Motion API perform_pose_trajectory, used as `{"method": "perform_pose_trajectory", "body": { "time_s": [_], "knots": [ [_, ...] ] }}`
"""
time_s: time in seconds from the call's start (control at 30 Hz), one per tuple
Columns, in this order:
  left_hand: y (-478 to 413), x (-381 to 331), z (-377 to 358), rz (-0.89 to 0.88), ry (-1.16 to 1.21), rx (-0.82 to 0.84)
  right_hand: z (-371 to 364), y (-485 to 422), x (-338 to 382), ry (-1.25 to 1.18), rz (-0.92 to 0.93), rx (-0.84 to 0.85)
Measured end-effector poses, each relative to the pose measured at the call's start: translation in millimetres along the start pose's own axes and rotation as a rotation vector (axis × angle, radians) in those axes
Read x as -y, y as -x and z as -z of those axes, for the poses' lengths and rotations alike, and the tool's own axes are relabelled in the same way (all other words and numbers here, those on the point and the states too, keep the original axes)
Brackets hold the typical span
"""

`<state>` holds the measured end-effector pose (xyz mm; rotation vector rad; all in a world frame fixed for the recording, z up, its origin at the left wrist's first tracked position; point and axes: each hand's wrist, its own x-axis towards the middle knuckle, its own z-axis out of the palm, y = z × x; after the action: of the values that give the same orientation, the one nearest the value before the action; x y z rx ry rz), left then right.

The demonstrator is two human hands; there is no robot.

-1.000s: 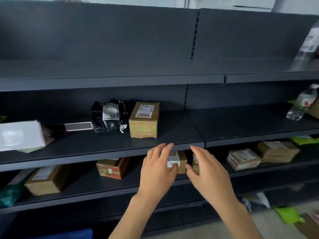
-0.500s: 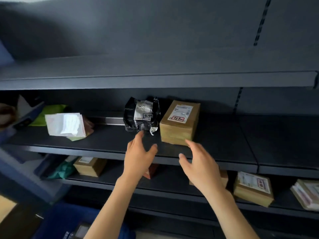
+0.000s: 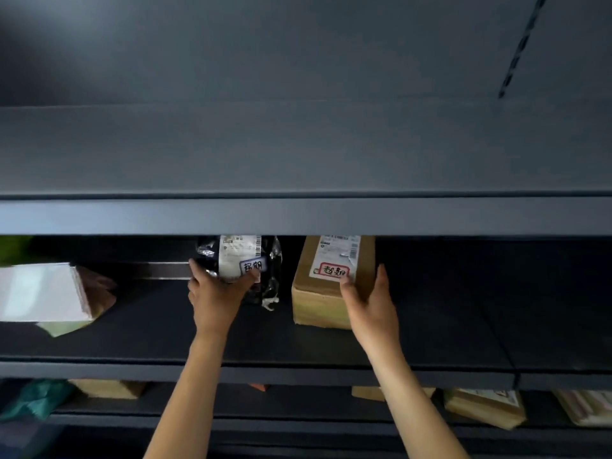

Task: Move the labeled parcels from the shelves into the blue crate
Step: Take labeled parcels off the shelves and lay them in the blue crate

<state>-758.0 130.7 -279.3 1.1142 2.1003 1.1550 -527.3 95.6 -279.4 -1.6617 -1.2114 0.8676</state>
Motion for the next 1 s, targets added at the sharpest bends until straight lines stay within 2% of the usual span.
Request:
{"method": "perform_pose_trajectory", "body": {
  "time_s": [0.17,0.23,0.4,0.73,1.0],
  "knots": [
    [3.6,6.5,-7.8,-0.056,0.0,-0.067,2.7,-6.7,-11.2,-0.145,0.025,0.075],
    [20.0,-1.1,-10.4,-0.083,-0.012,-0.066,4.6,-4.9,-15.0,-0.207,0.022,0.098],
    [71.8,-15.5,-6.4,-0.075,-0.009,-0.196,26.6,1.4,-22.9,-0.408,0.03,0.198],
    [188.9,13.3,54.8,0.167,-0.081,-0.5,30.9,54.0,-27.8,-0.446,0.059,0.519],
    [304.9,94.3,153.2,0.452,-0.108,-0.828,-29.6,170.6,-16.6,-0.403,0.071,0.988]
  ]
}}
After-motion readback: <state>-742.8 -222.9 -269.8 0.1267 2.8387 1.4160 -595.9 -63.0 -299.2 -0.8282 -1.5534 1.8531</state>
